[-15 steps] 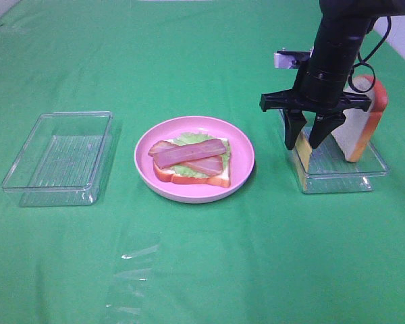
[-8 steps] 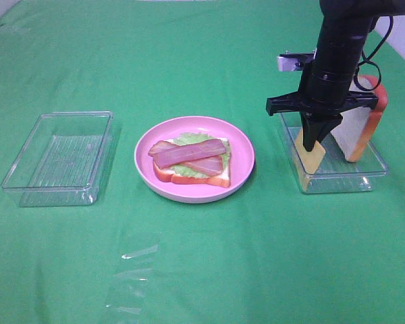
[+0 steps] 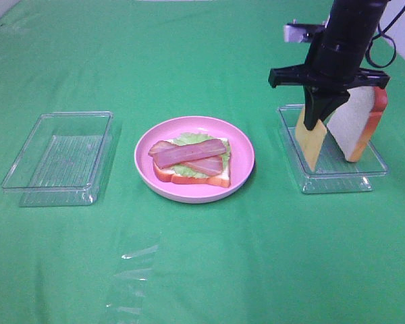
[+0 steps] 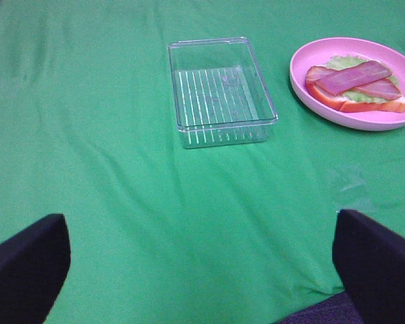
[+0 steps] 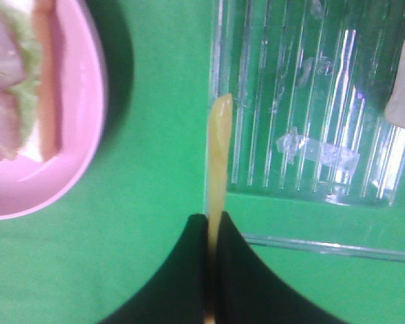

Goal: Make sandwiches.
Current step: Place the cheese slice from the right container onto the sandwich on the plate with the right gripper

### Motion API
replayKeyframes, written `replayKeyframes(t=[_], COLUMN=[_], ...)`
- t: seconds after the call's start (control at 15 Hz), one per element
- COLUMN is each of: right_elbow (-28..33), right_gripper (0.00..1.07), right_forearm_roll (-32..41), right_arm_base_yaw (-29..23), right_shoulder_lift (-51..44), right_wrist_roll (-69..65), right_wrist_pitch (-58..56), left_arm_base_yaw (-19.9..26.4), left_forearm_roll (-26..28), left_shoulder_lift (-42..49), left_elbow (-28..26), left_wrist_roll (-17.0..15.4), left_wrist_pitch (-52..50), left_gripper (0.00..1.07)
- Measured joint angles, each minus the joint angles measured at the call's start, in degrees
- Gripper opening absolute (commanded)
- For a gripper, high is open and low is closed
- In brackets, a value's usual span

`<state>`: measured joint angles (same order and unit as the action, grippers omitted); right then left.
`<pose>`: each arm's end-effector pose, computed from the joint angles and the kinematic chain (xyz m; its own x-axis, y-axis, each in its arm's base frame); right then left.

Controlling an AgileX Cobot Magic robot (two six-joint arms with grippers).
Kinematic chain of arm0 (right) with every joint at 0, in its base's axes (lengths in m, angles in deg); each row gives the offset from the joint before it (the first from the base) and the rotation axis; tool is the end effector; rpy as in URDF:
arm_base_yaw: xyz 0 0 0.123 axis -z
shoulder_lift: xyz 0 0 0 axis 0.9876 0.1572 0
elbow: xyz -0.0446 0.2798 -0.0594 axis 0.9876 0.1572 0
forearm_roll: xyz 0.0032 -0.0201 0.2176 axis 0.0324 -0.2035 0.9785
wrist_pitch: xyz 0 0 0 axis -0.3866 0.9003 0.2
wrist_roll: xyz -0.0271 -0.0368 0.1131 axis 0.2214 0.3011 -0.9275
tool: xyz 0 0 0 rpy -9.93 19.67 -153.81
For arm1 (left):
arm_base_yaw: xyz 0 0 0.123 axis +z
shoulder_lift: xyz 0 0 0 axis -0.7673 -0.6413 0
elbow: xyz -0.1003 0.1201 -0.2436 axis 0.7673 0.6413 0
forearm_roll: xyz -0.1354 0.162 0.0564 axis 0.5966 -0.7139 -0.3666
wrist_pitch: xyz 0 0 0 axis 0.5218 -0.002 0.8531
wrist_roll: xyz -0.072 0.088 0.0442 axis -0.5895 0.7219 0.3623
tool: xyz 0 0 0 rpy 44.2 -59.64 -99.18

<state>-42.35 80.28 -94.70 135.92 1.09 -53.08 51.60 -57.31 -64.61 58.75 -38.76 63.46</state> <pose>0.3768 0.1007 0.2078 -0.9892 -0.1167 -0.0887 -0.1237 0.9892 0.0791 -0.0163 -0.0177 0.2497 -0.4576 0.0062 -0.8891 0.1085 0.9929 -0.0489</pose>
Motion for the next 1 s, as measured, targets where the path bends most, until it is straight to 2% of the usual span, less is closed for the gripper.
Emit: replayKeyframes(t=[0.13, 0.33, 0.47, 0.73, 1.0], right_elbow=[0.0, 0.0, 0.0, 0.0, 0.0], right_gripper=[0.0, 0.0, 0.0, 0.0, 0.0], right_forearm_roll=[5.33, 22.12, 35.24, 53.11, 52.94], right_arm_base_yaw=[-0.06, -1.15, -3.61, -8.19, -8.31], right_shoulder_lift=[-3.38, -3.04, -0.86, 7.1, 11.92], right_wrist_roll=[2.18, 11.23, 18.28, 28.59, 30.71], right_wrist_pitch=[0.34, 7.22, 10.6, 15.36, 18.62], left_arm_base_yaw=[0.0, 0.0, 0.0, 0.0, 0.0], left_forearm_roll=[0.0, 0.0, 0.0, 0.0, 0.0], left_shoulder_lift=[0.0, 0.0, 0.0, 0.0, 0.0], left_elbow=[0.0, 0.0, 0.0, 0.0, 0.0], left_wrist_roll=[0.0, 0.0, 0.0, 0.0, 0.0], left_wrist_pitch=[0.0, 0.0, 0.0, 0.0, 0.0], left_gripper=[0.98, 0.98, 0.98, 0.98, 0.98])
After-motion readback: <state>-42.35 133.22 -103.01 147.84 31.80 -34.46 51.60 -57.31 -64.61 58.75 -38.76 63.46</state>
